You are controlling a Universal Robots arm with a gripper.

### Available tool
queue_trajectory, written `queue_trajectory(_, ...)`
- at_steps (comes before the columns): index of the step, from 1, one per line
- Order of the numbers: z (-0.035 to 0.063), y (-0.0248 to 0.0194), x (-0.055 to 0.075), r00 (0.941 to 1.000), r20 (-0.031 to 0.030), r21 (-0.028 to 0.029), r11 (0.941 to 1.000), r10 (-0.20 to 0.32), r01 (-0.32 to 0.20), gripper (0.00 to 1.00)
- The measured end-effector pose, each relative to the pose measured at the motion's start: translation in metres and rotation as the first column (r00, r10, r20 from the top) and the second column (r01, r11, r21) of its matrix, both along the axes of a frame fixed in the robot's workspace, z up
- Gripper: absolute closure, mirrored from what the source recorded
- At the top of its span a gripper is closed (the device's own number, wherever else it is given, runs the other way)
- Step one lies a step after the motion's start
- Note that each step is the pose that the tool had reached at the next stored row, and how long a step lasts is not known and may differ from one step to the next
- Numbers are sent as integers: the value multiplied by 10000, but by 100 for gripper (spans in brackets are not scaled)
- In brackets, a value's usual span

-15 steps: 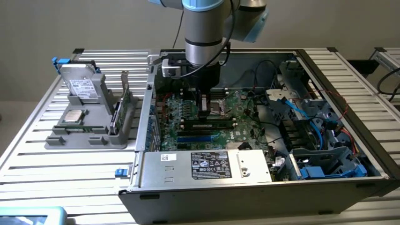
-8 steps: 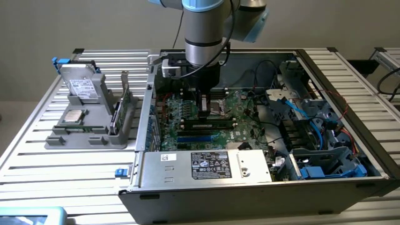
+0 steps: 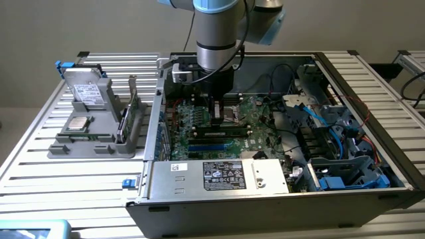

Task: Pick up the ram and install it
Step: 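Press down the ram until it locks into place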

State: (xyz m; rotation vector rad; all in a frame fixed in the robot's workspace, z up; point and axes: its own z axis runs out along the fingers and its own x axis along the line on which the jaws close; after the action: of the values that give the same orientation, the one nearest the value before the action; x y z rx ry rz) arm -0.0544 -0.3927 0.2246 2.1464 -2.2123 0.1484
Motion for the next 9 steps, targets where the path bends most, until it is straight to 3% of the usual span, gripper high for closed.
queue_trajectory(9,87,1,1,10000,-2,-9,10000,0,0,89)
